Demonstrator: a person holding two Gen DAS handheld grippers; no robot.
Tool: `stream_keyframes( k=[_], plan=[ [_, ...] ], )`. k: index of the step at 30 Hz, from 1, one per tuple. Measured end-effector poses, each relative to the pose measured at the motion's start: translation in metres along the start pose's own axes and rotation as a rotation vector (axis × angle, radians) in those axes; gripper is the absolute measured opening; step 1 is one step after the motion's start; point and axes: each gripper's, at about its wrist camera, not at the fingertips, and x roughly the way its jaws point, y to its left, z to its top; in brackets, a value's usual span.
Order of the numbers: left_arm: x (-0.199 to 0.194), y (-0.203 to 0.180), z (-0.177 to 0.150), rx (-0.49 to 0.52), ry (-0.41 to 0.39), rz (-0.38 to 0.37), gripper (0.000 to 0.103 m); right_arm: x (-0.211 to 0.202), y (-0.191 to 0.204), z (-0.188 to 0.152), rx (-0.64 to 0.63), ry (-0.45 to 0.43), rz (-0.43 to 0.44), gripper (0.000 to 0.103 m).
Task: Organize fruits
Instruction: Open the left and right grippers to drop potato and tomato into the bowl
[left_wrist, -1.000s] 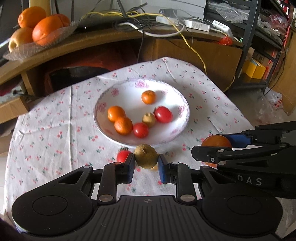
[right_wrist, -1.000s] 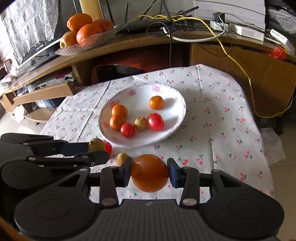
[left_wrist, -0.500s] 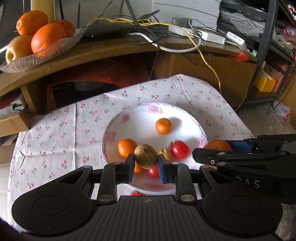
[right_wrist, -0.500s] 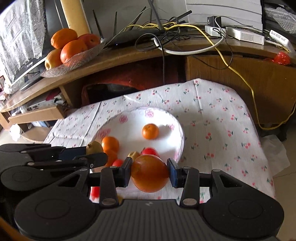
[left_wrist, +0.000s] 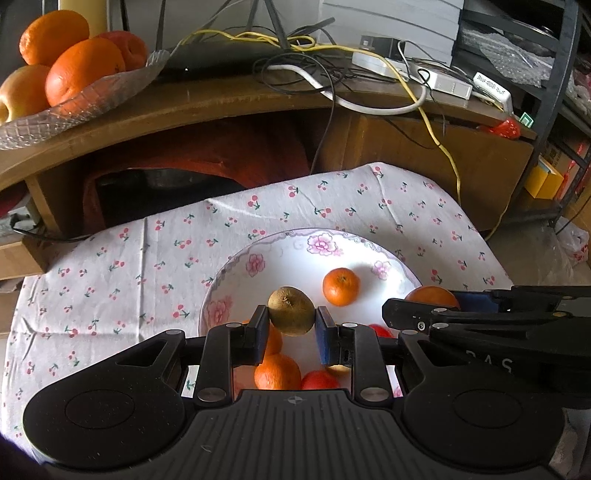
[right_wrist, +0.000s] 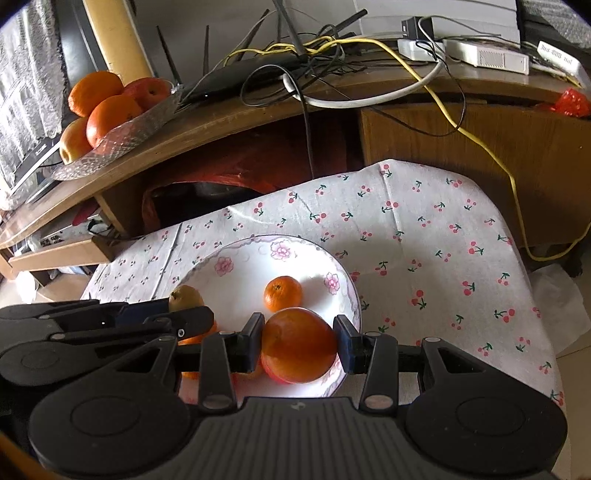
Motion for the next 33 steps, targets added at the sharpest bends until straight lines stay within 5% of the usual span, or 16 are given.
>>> stream_keyframes(
  k=[33],
  plan=[
    [0.013, 0.007, 0.004, -0.044, -0.005, 0.009, 0.04, 0.02, -0.011, 0.009, 0.088, 0.008, 0.023, 0.043]
  ],
)
